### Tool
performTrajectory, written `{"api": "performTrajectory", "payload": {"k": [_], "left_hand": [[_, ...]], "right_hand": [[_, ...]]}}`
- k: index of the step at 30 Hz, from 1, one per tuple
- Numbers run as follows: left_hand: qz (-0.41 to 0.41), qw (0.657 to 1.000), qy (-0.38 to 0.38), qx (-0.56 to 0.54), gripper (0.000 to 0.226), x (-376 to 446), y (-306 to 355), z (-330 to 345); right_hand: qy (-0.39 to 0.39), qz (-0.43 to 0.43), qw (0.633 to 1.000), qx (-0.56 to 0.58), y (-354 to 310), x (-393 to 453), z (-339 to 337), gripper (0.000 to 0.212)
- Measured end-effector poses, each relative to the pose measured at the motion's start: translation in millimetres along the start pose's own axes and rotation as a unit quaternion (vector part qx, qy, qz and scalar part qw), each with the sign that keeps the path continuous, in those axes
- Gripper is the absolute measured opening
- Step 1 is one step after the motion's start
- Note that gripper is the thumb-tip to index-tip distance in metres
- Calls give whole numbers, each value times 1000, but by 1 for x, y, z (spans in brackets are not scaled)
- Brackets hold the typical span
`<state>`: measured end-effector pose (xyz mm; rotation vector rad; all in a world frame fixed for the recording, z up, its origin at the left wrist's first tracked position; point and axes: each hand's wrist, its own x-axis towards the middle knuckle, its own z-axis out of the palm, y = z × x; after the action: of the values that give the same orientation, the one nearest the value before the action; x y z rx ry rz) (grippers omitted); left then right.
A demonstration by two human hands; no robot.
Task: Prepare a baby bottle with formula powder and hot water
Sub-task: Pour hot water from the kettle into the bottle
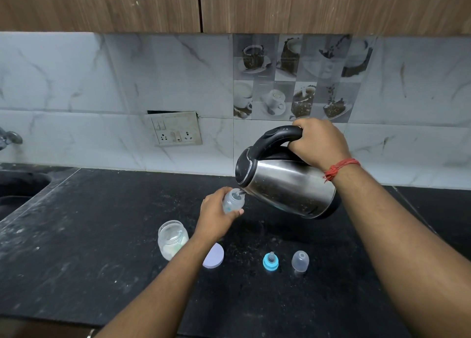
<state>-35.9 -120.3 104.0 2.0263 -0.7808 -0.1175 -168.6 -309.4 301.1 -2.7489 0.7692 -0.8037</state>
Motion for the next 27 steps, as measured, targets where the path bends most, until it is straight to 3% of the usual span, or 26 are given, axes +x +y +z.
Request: {"api": "performTrajectory", "payload": {"k": [27], "left_hand": [[-41,999,1,14,59,15,4,5]], "right_hand": [[-16,-21,1000,-8,3,17,10,14]]}}
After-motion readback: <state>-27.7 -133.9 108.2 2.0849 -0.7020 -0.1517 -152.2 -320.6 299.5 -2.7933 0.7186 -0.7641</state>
